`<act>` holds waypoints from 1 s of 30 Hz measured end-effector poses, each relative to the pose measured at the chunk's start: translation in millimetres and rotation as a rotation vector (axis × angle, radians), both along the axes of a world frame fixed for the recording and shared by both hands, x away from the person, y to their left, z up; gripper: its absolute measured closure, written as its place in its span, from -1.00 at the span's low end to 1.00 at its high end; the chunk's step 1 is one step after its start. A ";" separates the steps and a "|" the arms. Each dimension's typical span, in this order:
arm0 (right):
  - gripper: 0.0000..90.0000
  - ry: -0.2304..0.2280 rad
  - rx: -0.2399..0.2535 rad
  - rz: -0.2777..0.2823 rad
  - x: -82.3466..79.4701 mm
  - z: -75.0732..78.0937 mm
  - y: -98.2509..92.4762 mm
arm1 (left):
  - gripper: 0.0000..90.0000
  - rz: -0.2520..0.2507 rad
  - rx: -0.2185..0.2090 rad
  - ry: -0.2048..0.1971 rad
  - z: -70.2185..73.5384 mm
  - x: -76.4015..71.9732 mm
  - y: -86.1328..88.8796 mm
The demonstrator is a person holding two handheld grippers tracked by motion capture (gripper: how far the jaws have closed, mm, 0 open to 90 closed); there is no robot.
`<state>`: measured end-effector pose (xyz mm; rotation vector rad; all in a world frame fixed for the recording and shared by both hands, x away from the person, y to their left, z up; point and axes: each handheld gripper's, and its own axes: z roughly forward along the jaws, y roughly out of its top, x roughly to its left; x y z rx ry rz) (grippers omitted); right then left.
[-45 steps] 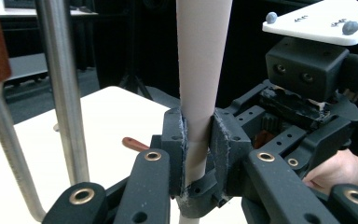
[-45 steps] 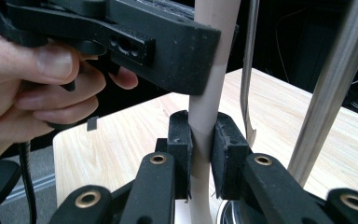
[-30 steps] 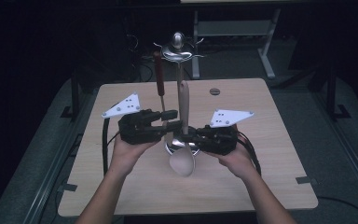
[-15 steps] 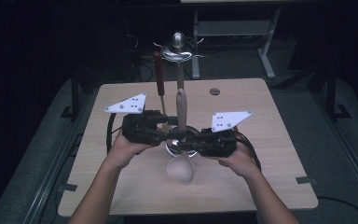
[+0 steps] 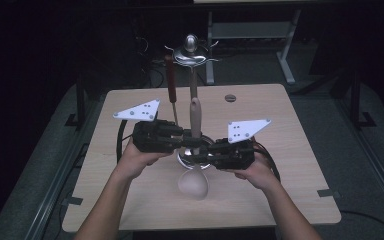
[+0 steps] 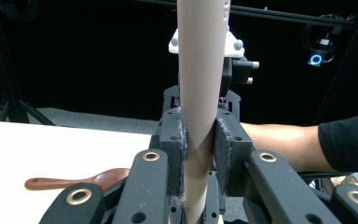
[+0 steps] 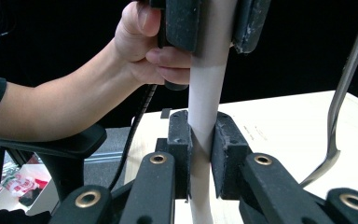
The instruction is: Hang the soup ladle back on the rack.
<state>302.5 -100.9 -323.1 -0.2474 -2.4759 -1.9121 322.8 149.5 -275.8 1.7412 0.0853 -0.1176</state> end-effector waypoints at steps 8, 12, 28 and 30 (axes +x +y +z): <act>0.72 -0.010 -0.001 -0.036 -0.4 -0.1 0.0 | 0.70 0.065 0.018 -0.009 1.5 -2.8 0.2; 0.47 -0.012 -0.009 -0.057 -0.7 -0.6 0.4 | 0.70 0.118 0.048 -0.030 2.4 -4.9 -0.6; -0.43 -0.020 -0.061 -0.263 1.8 -5.1 -22.3 | 0.70 0.212 0.055 -0.005 17.6 3.5 6.7; -0.44 -0.013 -0.068 -0.288 3.1 -7.3 -28.5 | 0.70 0.214 0.061 -0.018 22.1 4.6 6.2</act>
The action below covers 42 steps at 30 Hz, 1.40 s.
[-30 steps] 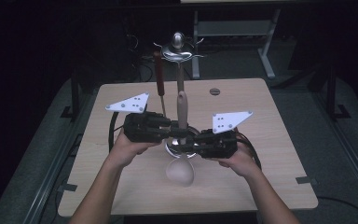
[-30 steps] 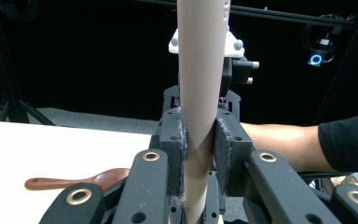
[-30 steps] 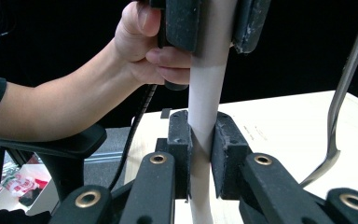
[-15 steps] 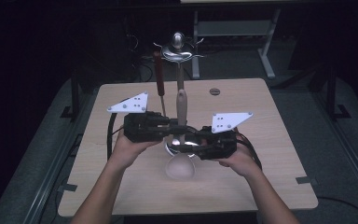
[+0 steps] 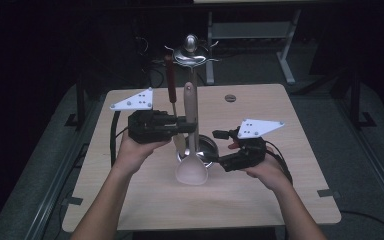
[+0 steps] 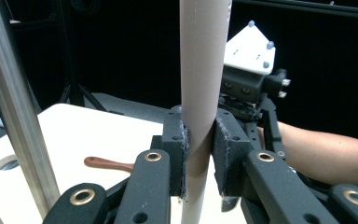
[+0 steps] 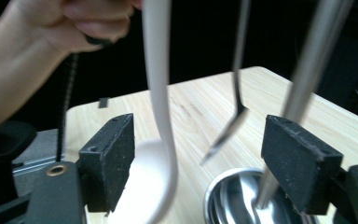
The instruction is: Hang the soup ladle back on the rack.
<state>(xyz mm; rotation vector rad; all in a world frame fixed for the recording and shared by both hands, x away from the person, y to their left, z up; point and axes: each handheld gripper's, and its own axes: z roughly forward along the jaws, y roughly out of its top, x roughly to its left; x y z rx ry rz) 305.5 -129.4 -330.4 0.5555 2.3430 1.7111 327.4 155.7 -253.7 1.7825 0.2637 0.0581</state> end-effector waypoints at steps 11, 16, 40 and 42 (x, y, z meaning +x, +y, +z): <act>-0.48 -0.001 -0.010 -0.079 5.6 -3.4 -15.3 | 0.70 0.008 0.026 0.007 12.8 14.4 -5.9; -0.48 0.000 -0.006 -0.084 5.2 -2.6 -17.3 | 0.70 0.020 0.034 0.011 12.7 20.0 -6.2; -0.48 -0.003 0.011 -0.093 3.7 1.7 -22.4 | 0.70 0.085 0.035 0.053 3.5 34.7 -8.6; -0.48 -0.003 0.010 -0.092 3.7 1.7 -22.6 | 0.70 0.090 0.043 0.042 3.7 34.1 -8.7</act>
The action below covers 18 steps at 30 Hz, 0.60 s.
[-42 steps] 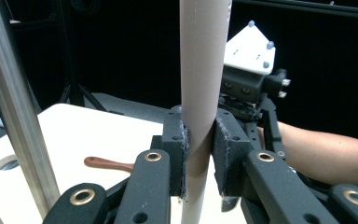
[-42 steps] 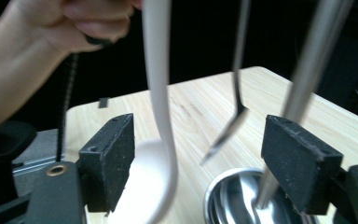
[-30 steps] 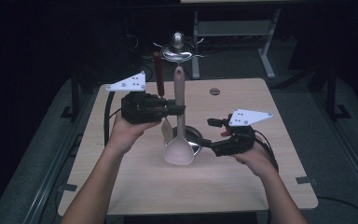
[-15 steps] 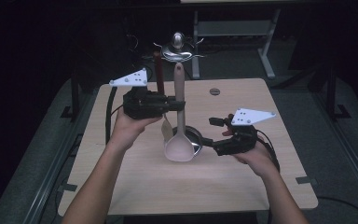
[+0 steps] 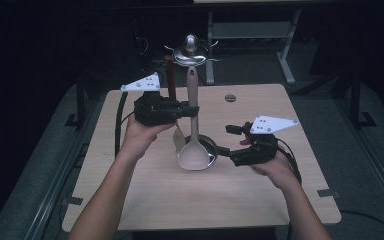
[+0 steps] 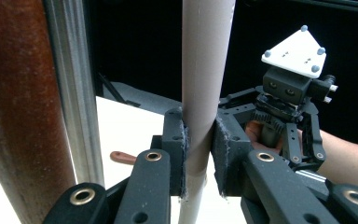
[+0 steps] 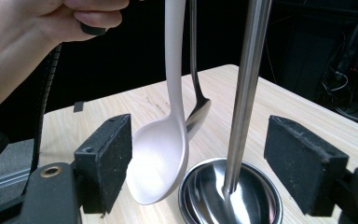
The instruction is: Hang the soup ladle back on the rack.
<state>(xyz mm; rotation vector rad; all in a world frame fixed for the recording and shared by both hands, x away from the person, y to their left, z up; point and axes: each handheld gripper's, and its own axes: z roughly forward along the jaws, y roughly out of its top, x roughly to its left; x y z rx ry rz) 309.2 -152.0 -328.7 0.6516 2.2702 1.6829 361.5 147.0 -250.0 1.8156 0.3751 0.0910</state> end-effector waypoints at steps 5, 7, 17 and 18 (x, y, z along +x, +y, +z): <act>-0.48 -0.003 0.000 0.001 -0.1 0.3 0.1 | 0.67 -0.005 -0.017 0.001 -1.3 0.2 1.1; -0.48 -0.002 -0.001 0.001 -0.3 0.4 0.3 | 0.54 0.001 -0.020 -0.014 0.2 -1.4 2.2; -0.48 -0.005 0.000 -0.001 -0.8 1.4 -0.2 | 0.46 0.055 -0.018 -0.041 10.2 -9.0 18.3; -0.48 -0.004 0.001 -0.001 -0.9 1.5 -0.2 | 0.46 0.061 -0.018 -0.042 12.0 -9.3 20.6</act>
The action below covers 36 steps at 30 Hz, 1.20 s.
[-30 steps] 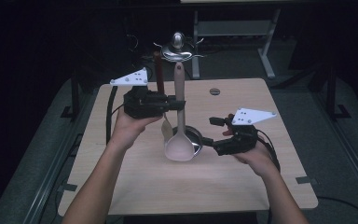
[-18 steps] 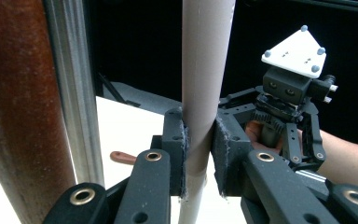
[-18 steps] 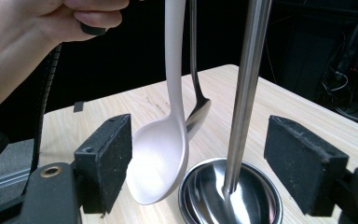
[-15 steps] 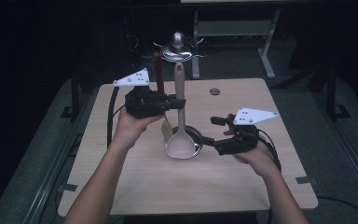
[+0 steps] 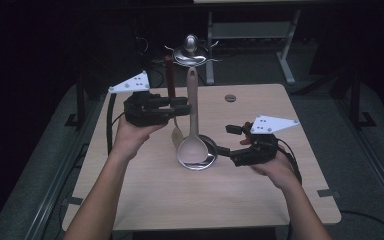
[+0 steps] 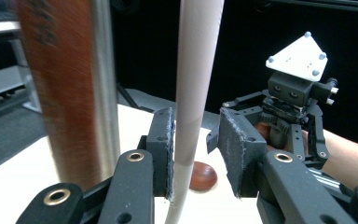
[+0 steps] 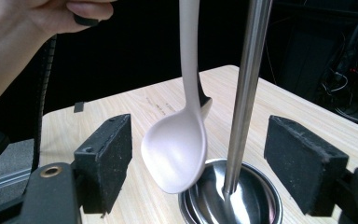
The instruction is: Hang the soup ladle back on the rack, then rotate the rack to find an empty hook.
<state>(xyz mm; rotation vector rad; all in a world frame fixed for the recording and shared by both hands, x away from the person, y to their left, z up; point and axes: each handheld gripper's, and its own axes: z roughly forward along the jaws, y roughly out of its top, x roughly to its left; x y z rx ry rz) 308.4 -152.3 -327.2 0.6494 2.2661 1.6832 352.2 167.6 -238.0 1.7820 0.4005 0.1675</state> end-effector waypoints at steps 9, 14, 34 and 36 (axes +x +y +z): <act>-0.48 0.000 -0.002 0.000 -0.3 0.3 0.1 | 1.00 0.013 0.010 -0.040 25.5 -6.3 15.5; -0.48 -0.001 -0.002 -0.001 0.1 -0.2 -0.2 | 1.00 0.010 0.023 -0.060 46.0 -7.8 16.4; -0.48 0.010 -0.011 0.000 2.3 -3.7 1.6 | 1.00 0.104 0.094 -0.067 91.8 9.2 25.4; -0.48 0.012 -0.011 0.000 2.4 -3.7 1.0 | 1.00 0.096 0.091 -0.062 92.0 9.7 25.2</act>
